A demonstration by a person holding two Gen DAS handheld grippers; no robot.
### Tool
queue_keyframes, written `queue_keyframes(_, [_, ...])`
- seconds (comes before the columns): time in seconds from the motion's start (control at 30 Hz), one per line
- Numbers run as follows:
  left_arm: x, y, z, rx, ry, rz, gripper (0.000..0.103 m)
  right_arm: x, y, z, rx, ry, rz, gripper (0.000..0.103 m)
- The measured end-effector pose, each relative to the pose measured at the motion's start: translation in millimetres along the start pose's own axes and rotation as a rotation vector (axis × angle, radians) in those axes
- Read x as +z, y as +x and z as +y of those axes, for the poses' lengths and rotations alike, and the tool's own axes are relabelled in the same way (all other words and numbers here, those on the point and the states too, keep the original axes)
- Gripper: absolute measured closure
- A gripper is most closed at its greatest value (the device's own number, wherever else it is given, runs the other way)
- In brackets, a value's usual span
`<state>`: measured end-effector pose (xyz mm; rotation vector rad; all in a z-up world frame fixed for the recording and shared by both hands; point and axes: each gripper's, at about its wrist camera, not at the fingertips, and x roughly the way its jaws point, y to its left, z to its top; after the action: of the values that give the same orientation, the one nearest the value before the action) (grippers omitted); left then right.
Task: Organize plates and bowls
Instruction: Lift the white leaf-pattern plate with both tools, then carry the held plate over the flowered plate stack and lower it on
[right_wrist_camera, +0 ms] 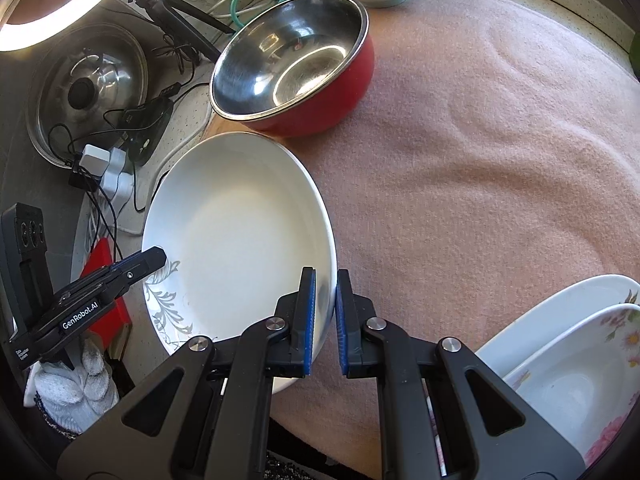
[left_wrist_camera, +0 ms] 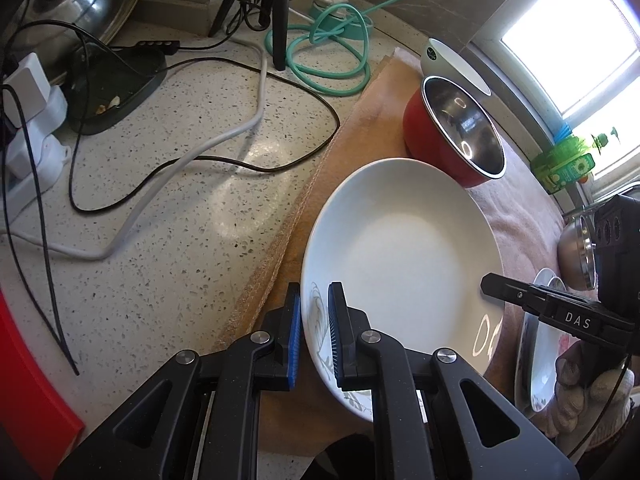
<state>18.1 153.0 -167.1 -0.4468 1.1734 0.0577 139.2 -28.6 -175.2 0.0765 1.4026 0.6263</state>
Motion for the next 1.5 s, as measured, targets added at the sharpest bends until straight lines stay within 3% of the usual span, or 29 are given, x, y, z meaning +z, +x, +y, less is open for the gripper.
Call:
queue_keyframes(0.57, [-3.5,-21.8,-26.0,-0.038,0.043,-0.031,0.092,-19.5,-40.4,-8.5,0.016,0.016,-0.061,0.094])
queue_keyframes(1.13, [2.1,-26.8,-92.3,-0.123,0.179,-0.037,0.092,-48.2,-98.6,-54.7,-0.004,0.137,-0.153,0.093])
queue_keyframes(1.5, [-5.1,-13.8,-143.2,-0.169,0.285,0.002,0.092,-80.1,-128.1,-96.8,-0.04,0.234,-0.19,0.094])
